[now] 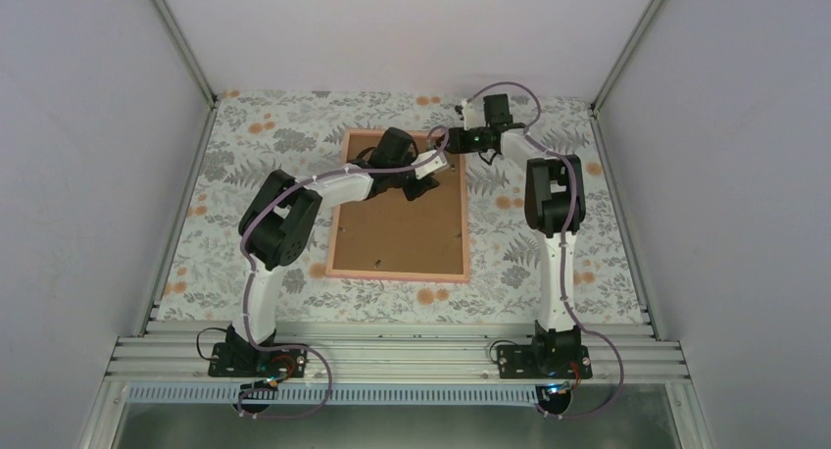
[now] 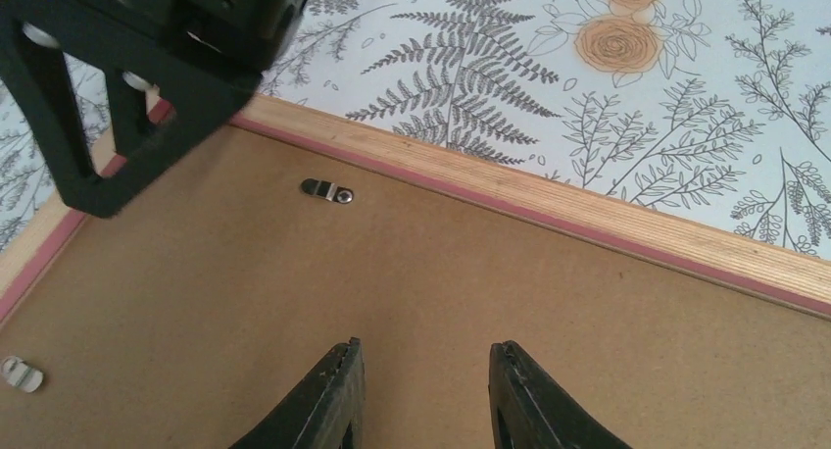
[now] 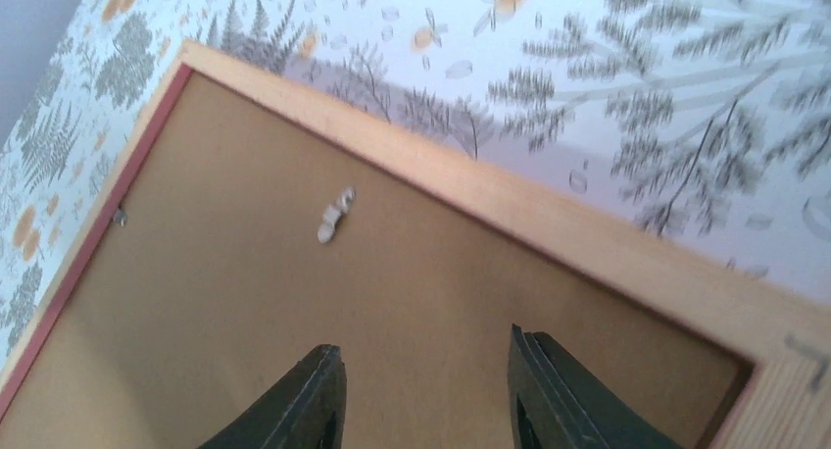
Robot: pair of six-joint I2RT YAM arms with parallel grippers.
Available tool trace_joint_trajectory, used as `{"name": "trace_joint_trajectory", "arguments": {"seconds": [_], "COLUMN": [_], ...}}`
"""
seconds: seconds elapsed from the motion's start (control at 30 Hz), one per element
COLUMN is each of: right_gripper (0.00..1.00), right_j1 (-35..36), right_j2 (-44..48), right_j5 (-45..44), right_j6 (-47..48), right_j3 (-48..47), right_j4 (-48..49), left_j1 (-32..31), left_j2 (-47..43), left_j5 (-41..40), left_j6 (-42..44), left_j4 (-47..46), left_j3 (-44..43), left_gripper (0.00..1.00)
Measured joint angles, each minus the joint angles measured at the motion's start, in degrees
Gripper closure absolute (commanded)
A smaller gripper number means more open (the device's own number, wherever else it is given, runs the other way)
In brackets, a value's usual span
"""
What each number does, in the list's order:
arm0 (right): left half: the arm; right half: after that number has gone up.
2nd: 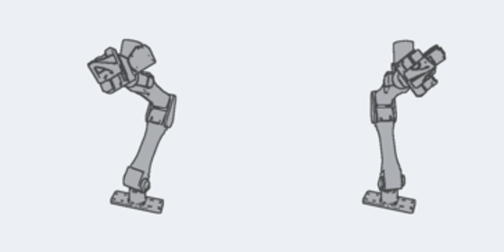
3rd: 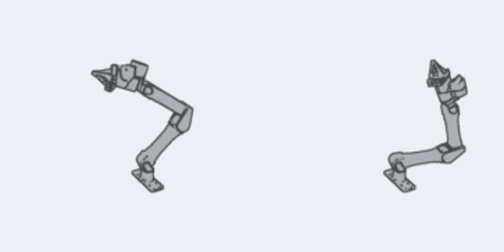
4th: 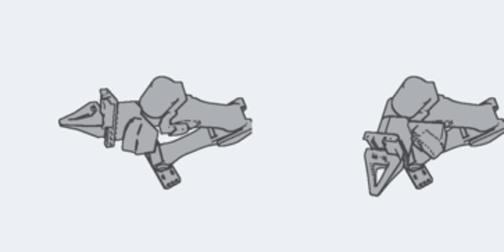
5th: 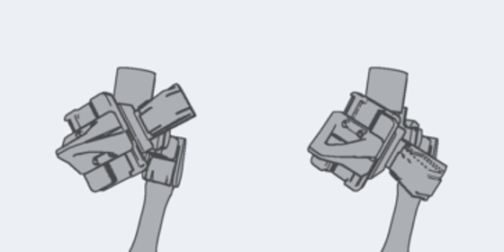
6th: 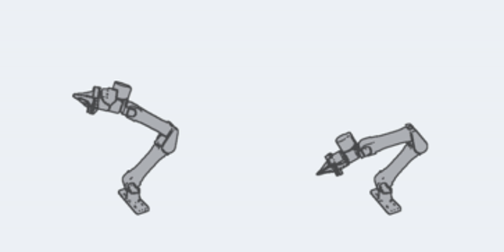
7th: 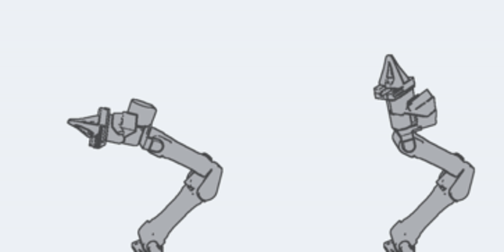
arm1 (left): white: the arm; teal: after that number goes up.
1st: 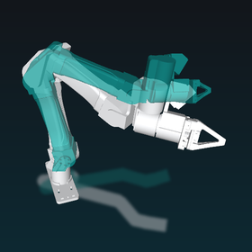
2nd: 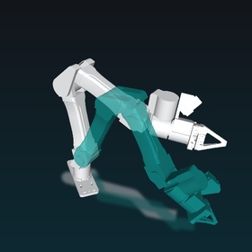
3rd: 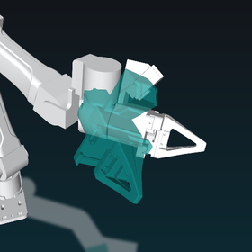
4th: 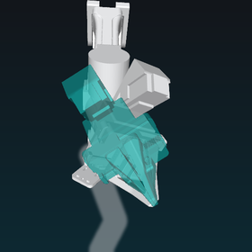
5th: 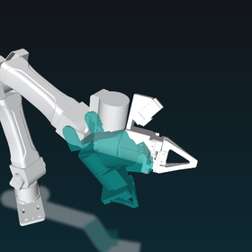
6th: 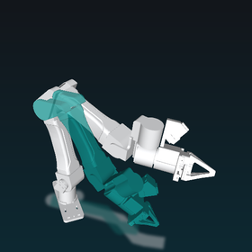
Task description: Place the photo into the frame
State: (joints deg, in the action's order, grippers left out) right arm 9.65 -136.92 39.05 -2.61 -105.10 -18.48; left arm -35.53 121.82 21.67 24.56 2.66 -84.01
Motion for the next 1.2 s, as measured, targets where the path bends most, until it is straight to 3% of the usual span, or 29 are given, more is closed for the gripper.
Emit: {"name": "trace_joint_trajectory", "arguments": {"seconds": [0.33,0.6,1.2], "right_gripper": [0.42,0.39,0.54], "right_j1": [0.0,0.02,-0.13], "right_j2": [-2.34,-9.97,-10.93], "right_j5": [-1.4,-2.1,2.01], "right_j6": [0.48,-0.7,-4.57], "right_j3": [-9.31,-16.81,-12.31], "right_j4": [2.25,4.07,7.28], "left_j1": [1.33,3.58,5.9], "left_j2": [-1.62,-4.11,-5.49], "left_j5": [1.11,1.36,1.44], "left_j6": [-0.44,-1.14,-1.05], "left_j4": [-0.24,0.04,1.31], "left_j3": [4.2,4.63,4.66], "left_gripper": [0.65,0.63,0.62]}}
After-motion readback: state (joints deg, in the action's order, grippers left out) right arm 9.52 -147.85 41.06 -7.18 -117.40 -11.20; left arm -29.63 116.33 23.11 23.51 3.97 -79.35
